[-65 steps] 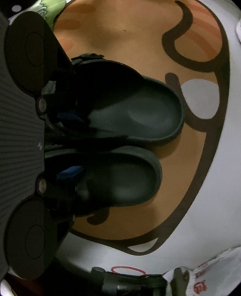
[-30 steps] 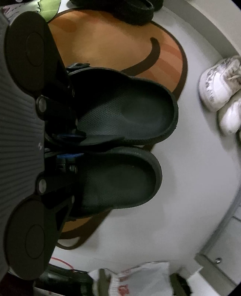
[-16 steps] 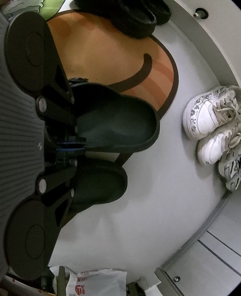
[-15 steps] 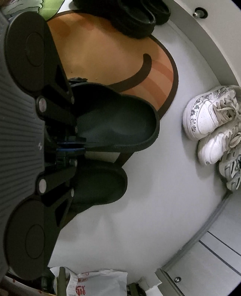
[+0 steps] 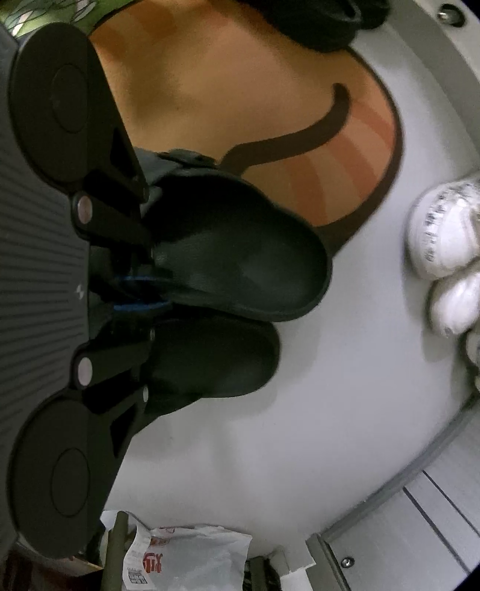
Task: Organize scattered shoes
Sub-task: 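Lift the black clogs with the right tool and carry them toward the wall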
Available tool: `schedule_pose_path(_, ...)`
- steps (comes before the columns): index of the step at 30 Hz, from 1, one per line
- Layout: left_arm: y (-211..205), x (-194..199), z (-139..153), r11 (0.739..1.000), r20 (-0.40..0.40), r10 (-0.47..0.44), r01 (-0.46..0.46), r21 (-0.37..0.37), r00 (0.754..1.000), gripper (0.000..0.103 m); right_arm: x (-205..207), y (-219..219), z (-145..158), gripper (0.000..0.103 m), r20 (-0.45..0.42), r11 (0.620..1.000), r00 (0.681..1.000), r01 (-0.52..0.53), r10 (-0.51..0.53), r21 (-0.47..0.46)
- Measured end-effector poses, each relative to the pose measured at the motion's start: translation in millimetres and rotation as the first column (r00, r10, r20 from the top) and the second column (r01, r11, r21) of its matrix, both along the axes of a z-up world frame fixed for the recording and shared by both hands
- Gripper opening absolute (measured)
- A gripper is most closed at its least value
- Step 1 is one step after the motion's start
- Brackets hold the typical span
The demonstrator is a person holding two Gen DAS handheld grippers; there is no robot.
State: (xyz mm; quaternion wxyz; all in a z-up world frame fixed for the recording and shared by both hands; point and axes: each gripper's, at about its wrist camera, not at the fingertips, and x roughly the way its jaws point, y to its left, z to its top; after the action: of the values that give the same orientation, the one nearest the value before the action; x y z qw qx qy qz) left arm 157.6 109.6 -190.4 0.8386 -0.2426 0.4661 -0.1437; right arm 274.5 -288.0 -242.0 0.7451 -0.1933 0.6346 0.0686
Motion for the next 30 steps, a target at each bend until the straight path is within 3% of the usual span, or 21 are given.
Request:
schedule_pose_path(1, -0.9, 0.2, -0.8, 1.000, -0.003, -0.003, 0.003, 0.001, 1.000, 0.097, 1.0, 0.1, -0.6, 0.019, -0.001, 1.000, 1.000, 0.001, -0.001, -0.005)
schedule_pose_path(5, -6.0, 0.4, -3.1, 1.000, -0.013, -0.028, 0.028, 0.009, 1.000, 0.097, 7.4, -0.3, -0.6, 0.051, 0.038, 1.000, 0.999, 0.018, -0.017, -0.022)
schedule_pose_path(8, -7.7, 0.3, -4.4, 0.999, -0.020, -0.037, 0.037, 0.013, 0.999, 0.097, 13.4, -3.2, -7.4, 0.062, 0.034, 0.998, 0.999, 0.024, -0.022, -0.056)
schedule_pose_path(13, -6.5, 1.7, -9.9, 0.999, -0.052, -0.034, 0.034, 0.001, 0.998, 0.097, 26.0, -18.5, -16.6, 0.066, -0.035, 0.991, 0.991, 0.132, -0.131, 0.035)
schedule_pose_path(19, -3.1, 3.4, -11.7, 0.999, -0.049, -0.002, 0.004, 0.036, 0.999, 0.097, 34.1, -23.8, -36.0, 0.064, -0.092, 0.982, 0.980, 0.184, -0.179, 0.050)
schedule_pose_path(24, -1.3, 5.4, -12.3, 0.999, -0.041, 0.009, -0.007, 0.049, 0.999, 0.099, 38.0, -27.3, -47.9, 0.050, -0.157, 0.976, 0.968, 0.209, -0.196, 0.068)
schedule_pose_path(26, -2.0, 5.9, -12.3, 0.999, -0.038, 0.005, -0.003, 0.050, 0.999, 0.099, 38.8, -25.4, -48.5, 0.032, -0.166, 0.978, 0.969, 0.195, -0.182, 0.067)
schedule_pose_path(30, -6.7, 6.9, -10.7, 0.999, -0.023, -0.020, 0.021, 0.047, 1.000, 0.098, 35.6, -12.0, -49.1, 0.027, -0.143, 0.991, 0.982, 0.131, -0.125, 0.035)
